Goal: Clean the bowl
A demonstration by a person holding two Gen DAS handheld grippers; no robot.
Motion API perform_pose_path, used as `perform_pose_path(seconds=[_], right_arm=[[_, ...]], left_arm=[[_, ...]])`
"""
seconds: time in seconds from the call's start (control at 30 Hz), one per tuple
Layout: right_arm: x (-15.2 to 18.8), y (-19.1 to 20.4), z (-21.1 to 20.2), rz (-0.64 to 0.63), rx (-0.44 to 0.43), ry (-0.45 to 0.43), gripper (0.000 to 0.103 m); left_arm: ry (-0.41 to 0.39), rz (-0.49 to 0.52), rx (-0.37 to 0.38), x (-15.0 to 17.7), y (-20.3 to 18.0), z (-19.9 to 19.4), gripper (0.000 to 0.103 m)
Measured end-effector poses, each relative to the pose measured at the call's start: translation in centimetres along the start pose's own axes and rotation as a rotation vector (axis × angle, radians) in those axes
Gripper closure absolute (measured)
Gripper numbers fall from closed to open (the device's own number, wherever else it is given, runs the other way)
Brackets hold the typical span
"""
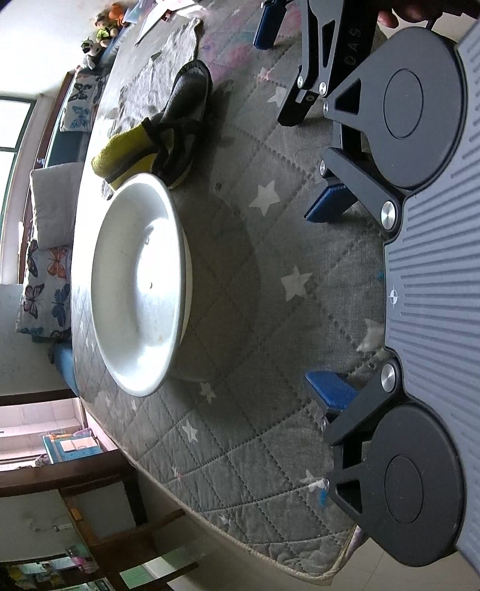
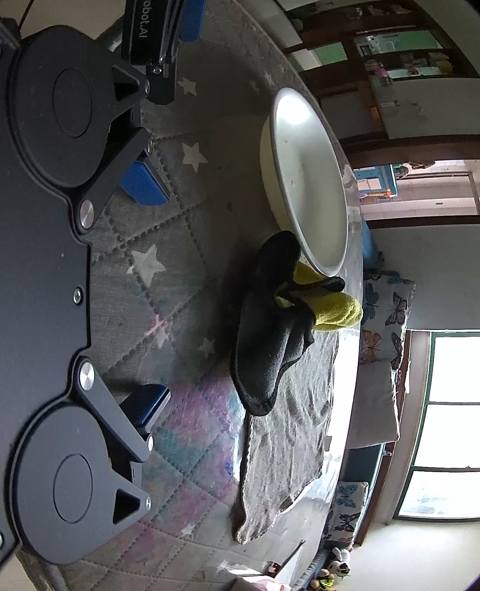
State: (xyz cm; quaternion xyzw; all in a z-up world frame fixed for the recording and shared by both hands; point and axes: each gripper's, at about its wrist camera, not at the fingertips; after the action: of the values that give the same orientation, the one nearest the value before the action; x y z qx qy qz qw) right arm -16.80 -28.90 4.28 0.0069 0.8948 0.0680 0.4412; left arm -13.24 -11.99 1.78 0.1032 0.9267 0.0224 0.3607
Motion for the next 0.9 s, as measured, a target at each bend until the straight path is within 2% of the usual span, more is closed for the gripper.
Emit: perform_pose_path(seconds=[0.3,0.9], right_arm=[[0.31,0.02,-0.19,0.001,0.002,-0.020,0.000],[0.27,-0.04,-0.22,0.002,0.003,-0.022,0.000]], left_arm=[[0.002,-0.004,-0.009,0.14,-0.01,0.15,0.007],[0.020,-0.024,-0.019,-0.08,0.09,0.24,0.005]])
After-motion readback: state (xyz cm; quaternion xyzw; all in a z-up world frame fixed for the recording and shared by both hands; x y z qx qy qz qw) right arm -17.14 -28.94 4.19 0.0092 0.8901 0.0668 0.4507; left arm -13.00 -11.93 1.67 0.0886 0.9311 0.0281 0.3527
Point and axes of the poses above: each gripper's, at about its wrist camera, not at the fingertips, and z roughly the way its jaws point, y to its left, x to its underside, and after that the axes turned 8 degrees about z, right-handed
